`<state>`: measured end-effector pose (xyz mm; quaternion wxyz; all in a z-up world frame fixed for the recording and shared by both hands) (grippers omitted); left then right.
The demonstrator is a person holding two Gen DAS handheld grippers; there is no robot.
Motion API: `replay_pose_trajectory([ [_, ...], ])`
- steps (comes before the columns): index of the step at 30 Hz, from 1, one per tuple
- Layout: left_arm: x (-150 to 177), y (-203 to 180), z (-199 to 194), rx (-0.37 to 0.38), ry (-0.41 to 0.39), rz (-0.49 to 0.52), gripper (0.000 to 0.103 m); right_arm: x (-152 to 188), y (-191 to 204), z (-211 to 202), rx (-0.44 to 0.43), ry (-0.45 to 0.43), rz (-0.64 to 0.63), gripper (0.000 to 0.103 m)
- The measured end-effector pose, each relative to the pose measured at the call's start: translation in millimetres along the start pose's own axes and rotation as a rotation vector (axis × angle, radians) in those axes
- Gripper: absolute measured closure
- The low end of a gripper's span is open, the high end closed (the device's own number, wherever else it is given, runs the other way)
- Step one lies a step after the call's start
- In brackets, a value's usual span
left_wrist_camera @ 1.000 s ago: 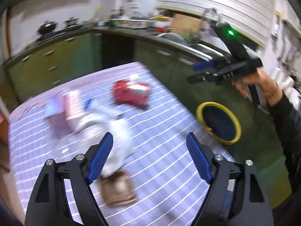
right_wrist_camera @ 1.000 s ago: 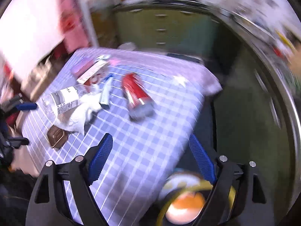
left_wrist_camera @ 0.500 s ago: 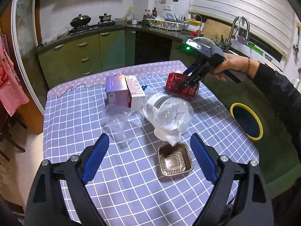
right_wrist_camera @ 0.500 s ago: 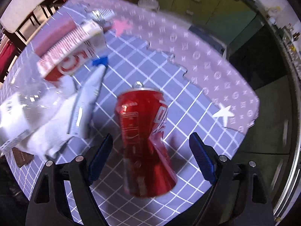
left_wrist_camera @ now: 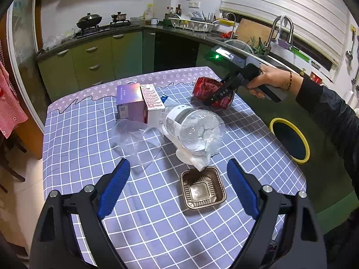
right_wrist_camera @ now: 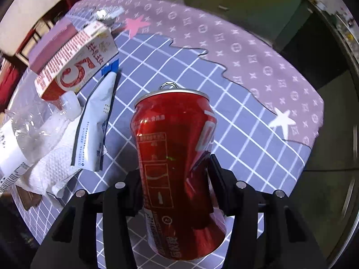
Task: Collect trash
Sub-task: 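Grasp the crushed red cola can with the right tool, then lower the cola can into the yellow bin and open the right tool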
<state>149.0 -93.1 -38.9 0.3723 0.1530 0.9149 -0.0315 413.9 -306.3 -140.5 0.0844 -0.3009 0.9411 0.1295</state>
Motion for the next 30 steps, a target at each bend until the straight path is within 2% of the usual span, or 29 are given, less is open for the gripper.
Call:
replay_pose_trajectory([
  [3, 0, -4, -2, -0.002, -0.004, 0.012, 0.019, 18, 1, -25, -0.020, -0.069, 0.032, 0.052],
  [8, -1, -13, -8, 0.009, -0.018, 0.033, 0.019, 66, -1, -98, -0.007, -0.225, 0.104, 0.052],
  [12, 2, -19, -13, 0.026, -0.033, 0.042, 0.019, 134, -6, -164, 0.021, -0.347, 0.208, 0.052],
  [16, 3, -23, -15, 0.033, -0.034, 0.044, 0.018, 218, -15, -199, 0.085, -0.402, 0.345, 0.052],
  [19, 2, -25, -15, 0.036, -0.037, 0.042, 0.018, 281, -33, -190, 0.134, -0.395, 0.456, 0.052],
  [22, -1, -30, -15, 0.035, -0.036, 0.045, 0.018, 330, -60, -154, 0.147, -0.346, 0.582, 0.053],
  [26, -3, -35, -19, 0.032, -0.042, 0.065, 0.017, 377, -99, -95, 0.156, -0.282, 0.704, 0.056],
  [30, -5, -37, -21, 0.017, -0.045, 0.078, 0.015, 399, -114, -60, 0.135, -0.255, 0.766, 0.057],
])
Point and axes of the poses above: each gripper's, at about its wrist camera, not at the fingertips, and z roughly the way its jaws point, y to its left, x to its underside, the point moved 3 cm from there along z, roughly the way its jaws point, and after that the axes turned 12 degrees about -x, right-handed, at the moved point
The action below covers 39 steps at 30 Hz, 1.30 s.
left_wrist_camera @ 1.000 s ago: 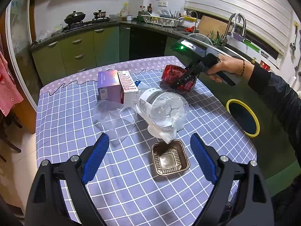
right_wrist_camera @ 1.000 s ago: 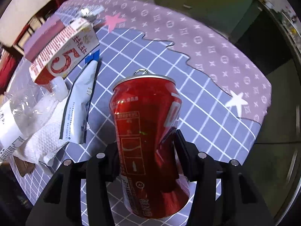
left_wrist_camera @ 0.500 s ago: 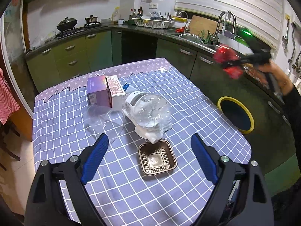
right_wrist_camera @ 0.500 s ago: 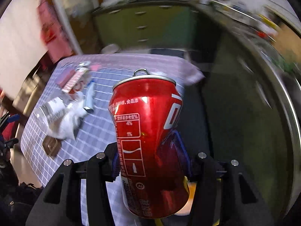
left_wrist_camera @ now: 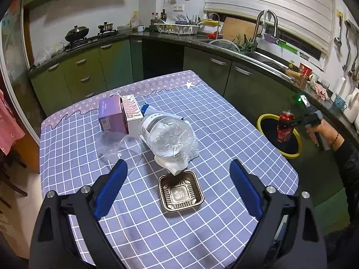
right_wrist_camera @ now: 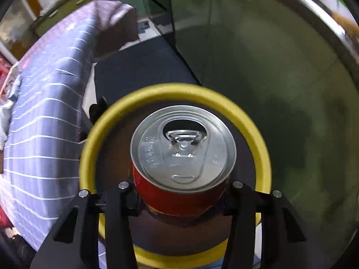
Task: Collect trash
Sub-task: 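Lower the cola can into the yellow bin and open the right tool, then grasp the plastic water bottle with the left tool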
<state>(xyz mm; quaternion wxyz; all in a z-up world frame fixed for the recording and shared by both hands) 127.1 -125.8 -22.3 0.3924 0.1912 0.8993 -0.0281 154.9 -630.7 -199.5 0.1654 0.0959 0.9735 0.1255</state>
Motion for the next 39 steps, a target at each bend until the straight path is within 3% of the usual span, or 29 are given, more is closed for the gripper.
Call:
replay_pose_trajectory([
  [3, -2, 1, 0, -0.005, 0.001, 0.005, 0.015, 5, -7, 6, -0.013, 0.016, 0.014, 0.056],
  [4, -3, 1, 0, -0.007, 0.002, 0.006, 0.015, 6, -8, 7, -0.010, 0.017, 0.015, 0.049],
  [5, -4, 1, 1, -0.008, 0.003, 0.006, 0.015, 6, -9, 6, 0.006, 0.007, 0.017, 0.031],
  [6, -4, 1, 2, -0.006, 0.005, 0.006, 0.015, 3, -7, 2, 0.017, -0.012, 0.013, 0.026],
  [12, -9, -3, 9, 0.019, 0.028, 0.012, 0.013, 9, 9, -39, -0.036, -0.121, 0.028, 0.025],
  [15, -22, -5, 19, 0.049, 0.086, 0.015, 0.010, 18, 20, -52, -0.056, -0.143, 0.028, 0.025],
  [23, -92, -4, 76, 0.154, 0.341, -0.036, 0.010, 29, 37, -67, -0.072, -0.144, 0.015, 0.026],
  [27, -100, -1, 129, 0.102, 0.560, -0.043, 0.010, 35, 39, -61, -0.075, -0.121, 0.008, 0.026],
  [31, -98, -4, 161, 0.084, 0.717, -0.053, 0.011, 35, 41, -55, -0.081, -0.108, 0.007, 0.026],
  [36, -91, -9, 183, 0.010, 0.832, -0.028, 0.016, 35, 48, -45, -0.093, -0.088, -0.007, 0.026],
  [39, -91, -10, 193, -0.013, 0.857, -0.023, 0.018, 36, 54, -43, -0.101, -0.082, -0.020, 0.026],
])
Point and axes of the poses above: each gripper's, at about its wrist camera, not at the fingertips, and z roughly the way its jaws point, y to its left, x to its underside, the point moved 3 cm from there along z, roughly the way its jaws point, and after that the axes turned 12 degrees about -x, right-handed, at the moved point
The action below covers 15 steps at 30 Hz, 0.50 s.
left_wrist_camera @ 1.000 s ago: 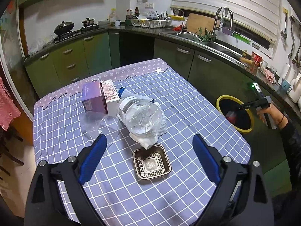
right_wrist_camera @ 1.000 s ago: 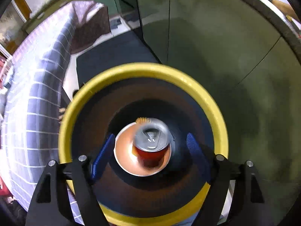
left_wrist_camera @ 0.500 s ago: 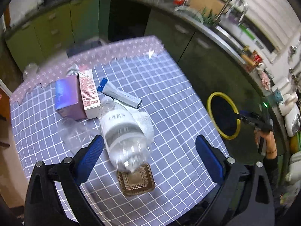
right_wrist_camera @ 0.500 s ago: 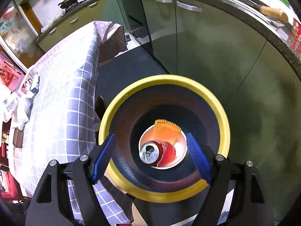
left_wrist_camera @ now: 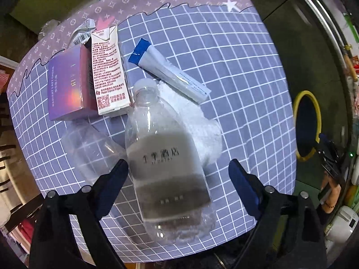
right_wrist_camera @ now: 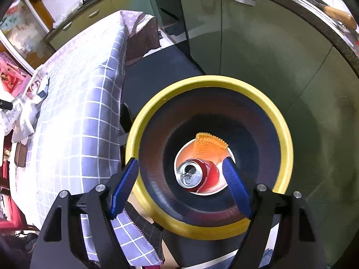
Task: Collect trash
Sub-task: 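Grasp the plastic water bottle with the left tool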
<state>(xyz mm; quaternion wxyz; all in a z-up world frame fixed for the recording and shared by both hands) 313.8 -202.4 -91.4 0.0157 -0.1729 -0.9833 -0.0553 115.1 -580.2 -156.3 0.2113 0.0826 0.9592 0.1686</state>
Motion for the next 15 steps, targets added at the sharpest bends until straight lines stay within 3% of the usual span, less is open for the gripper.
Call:
replay_pose_trajectory([
  [6, -13, 4, 15, -0.039, 0.047, -0.003, 0.024, 3, 1, 4, -0.006, 0.012, -0.002, 0.026],
  [15, -13, 11, 26, -0.035, 0.143, 0.026, 0.030, 6, -7, 14, -0.008, 0.029, 0.023, 0.026],
])
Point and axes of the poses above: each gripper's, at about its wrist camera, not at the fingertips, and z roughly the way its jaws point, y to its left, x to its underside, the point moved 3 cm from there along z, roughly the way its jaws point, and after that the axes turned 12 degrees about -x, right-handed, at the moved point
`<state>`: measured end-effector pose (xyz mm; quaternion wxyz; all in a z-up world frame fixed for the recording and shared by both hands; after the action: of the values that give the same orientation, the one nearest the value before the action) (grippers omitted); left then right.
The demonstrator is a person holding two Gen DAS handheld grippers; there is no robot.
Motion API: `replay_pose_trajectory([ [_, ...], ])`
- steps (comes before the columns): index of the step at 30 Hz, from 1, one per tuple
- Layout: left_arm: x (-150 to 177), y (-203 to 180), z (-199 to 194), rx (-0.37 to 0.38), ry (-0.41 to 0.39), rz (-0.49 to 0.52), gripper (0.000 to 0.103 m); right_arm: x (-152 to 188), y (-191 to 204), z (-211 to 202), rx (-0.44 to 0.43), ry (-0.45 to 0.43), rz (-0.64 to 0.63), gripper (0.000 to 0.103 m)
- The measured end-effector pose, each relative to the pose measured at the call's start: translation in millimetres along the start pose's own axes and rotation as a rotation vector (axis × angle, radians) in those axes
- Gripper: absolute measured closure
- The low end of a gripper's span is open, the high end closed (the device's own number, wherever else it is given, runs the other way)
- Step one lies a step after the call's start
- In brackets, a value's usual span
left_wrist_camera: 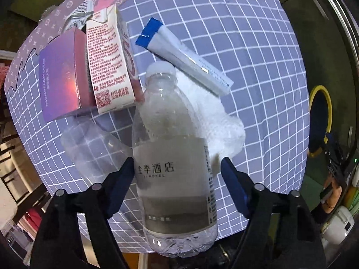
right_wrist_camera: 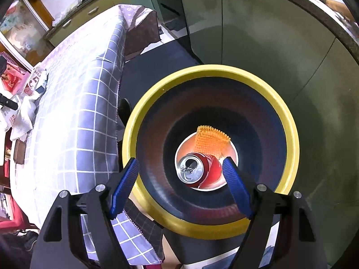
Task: Collect trash
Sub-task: 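Grasp the plastic water bottle with the left tool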
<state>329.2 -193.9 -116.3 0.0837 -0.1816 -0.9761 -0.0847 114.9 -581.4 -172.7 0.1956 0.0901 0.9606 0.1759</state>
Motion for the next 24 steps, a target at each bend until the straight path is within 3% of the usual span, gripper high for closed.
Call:
replay_pose_trajectory([
  [3, 1, -6, 3, -0.023, 0.005, 0.022, 0.040, 0, 2, 3, -0.002, 0.005, -0.002, 0.026],
  [10, 5, -15, 2, -0.050, -0.023, 0.059, 0.041, 1, 7, 6, -0.010, 0.008, -0.015, 0.026],
  [24, 18, -8, -39, -0.061, -0.126, 0.092, 0.042, 4, 14, 1, -0.026, -0.001, -0.022, 0.027],
])
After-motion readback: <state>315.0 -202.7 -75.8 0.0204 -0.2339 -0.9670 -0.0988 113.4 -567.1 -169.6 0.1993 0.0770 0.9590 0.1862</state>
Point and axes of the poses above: each gripper's, at about its wrist camera, not at the fingertips, and z roughly the way its jaws point, y to its left, x to its underside, the point moved 3 cm from there along z, roughly the way its jaws point, and after that the axes turned 12 degrees about -x, right-handed, at the moved point
